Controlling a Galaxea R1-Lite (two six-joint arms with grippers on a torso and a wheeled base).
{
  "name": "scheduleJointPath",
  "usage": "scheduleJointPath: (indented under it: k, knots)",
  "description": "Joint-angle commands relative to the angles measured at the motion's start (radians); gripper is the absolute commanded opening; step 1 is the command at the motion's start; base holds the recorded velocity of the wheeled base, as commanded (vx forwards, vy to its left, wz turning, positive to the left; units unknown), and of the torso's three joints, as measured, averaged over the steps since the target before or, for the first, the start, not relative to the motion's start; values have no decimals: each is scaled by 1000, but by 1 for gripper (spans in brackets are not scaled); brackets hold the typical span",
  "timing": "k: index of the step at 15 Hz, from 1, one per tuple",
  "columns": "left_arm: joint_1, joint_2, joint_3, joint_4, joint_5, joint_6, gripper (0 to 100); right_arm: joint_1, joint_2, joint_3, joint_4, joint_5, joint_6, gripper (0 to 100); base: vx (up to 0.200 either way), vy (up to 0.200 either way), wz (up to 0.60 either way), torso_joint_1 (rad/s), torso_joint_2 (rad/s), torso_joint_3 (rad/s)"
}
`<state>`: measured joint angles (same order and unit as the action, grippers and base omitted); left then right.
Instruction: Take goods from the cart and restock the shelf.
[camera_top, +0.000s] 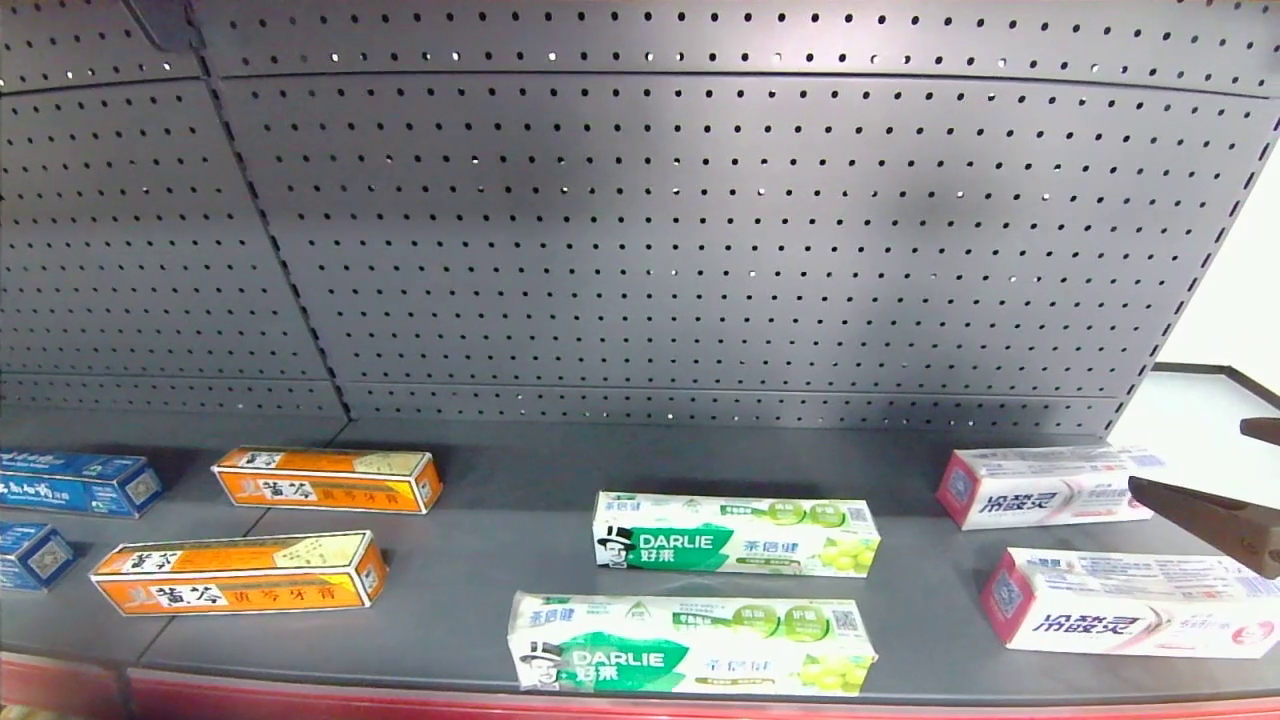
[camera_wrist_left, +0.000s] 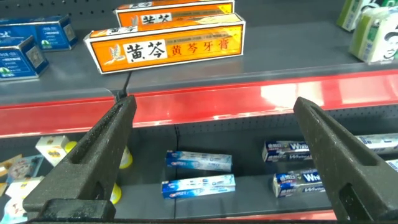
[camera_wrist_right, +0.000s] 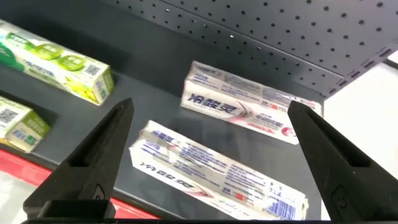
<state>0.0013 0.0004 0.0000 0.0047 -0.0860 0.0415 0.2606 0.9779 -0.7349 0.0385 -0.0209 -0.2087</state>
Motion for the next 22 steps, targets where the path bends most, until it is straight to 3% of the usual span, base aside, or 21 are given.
scheduleJointPath:
  k: [1, 12, 21, 22]
  knots:
    - [0, 0, 0, 0, 0, 0, 100, 0, 5, 2, 0, 1, -1, 100, 0, 0, 0, 0, 0, 0]
    - [0, 0, 0, 0, 0, 0, 100, 12, 10, 20, -5, 1, -4, 100, 0, 0, -109, 0, 0, 1]
    - [0, 0, 0, 0, 0, 0, 100, 11, 33, 89, -154, 33, 107, 100, 0, 0, 0, 0, 0, 0]
    - [-1, 0, 0, 0, -6, 18, 100, -1, 38, 100, -186, 30, 114, 100, 0, 0, 0, 0, 0, 0]
